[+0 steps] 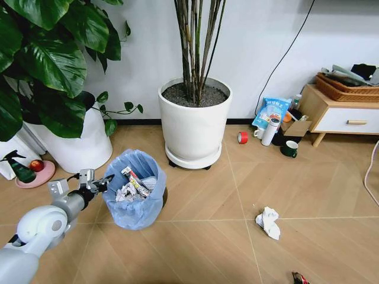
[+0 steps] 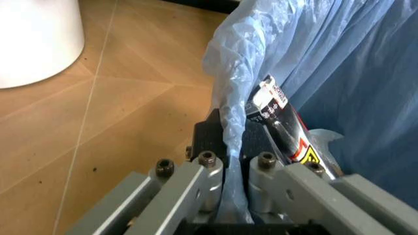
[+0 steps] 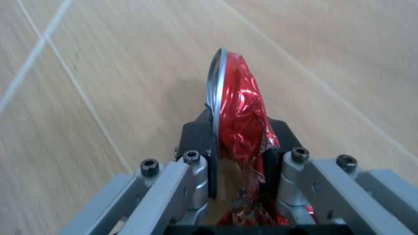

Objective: Pick up the trash bin and place the garbage on the floor into it.

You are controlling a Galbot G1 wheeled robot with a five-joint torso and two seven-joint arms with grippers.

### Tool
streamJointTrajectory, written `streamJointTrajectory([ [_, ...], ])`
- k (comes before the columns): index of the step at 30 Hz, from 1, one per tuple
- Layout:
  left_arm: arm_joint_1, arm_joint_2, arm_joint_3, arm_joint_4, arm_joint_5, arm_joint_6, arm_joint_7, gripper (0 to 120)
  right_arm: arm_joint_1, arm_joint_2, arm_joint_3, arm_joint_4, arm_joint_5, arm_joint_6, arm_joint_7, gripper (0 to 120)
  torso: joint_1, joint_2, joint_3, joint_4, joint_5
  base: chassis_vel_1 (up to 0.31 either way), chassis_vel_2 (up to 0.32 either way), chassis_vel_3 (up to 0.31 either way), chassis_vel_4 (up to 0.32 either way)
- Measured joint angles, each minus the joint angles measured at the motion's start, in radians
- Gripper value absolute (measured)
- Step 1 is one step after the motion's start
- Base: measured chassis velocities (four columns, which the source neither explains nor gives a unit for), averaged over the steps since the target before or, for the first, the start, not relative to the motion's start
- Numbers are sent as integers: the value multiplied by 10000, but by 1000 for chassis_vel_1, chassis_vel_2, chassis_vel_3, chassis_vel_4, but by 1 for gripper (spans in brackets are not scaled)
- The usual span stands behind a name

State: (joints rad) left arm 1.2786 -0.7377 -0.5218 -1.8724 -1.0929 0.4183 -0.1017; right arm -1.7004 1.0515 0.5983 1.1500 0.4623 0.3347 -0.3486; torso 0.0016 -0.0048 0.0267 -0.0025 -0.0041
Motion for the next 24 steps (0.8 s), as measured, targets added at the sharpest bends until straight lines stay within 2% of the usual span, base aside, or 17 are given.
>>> streamJointTrajectory([
  [7,-657,285,971,-3,-49,-205,-98,0,158,-135,324,1290,775,630,-987,15,0,0,0,-2,-5,0,0,0,0],
  [11,-1210,399,1563,120,-151,-331,-113,0,512,-495,79,2434,2285,1024,-1922,15,0,0,1,-1,-4,0,0,0,0],
  [14,-1791,414,2293,278,-229,-450,-50,0,1398,-1101,-619,3676,3706,1084,-2534,15,0,0,1,-1,-7,0,0,0,0],
  [15,-1791,414,2293,278,-229,-450,-50,0,1398,-1101,-619,3676,3706,1084,-2534,15,0,0,1,-1,-7,0,0,0,0],
  [18,-2356,400,3062,505,-271,-517,14,0,2787,-1661,-1781,4564,4720,1128,-2746,15,1,0,2,1,-6,0,0,0,0],
  [20,-2466,391,3211,546,-279,-530,28,0,3074,-1739,-2018,4649,4895,1176,-2789,15,1,0,2,3,-6,0,0,0,0],
  [21,-2762,354,3569,684,-299,-571,80,0,4152,-1961,-2962,4794,5443,1357,-2977,15,2,0,3,0,-8,0,0,0,0],
  [24,-3324,246,4127,995,-401,-638,149,0,6379,-2232,-4541,4861,6216,1396,-3276,15,2,-1,3,4,-13,0,0,0,0],
])
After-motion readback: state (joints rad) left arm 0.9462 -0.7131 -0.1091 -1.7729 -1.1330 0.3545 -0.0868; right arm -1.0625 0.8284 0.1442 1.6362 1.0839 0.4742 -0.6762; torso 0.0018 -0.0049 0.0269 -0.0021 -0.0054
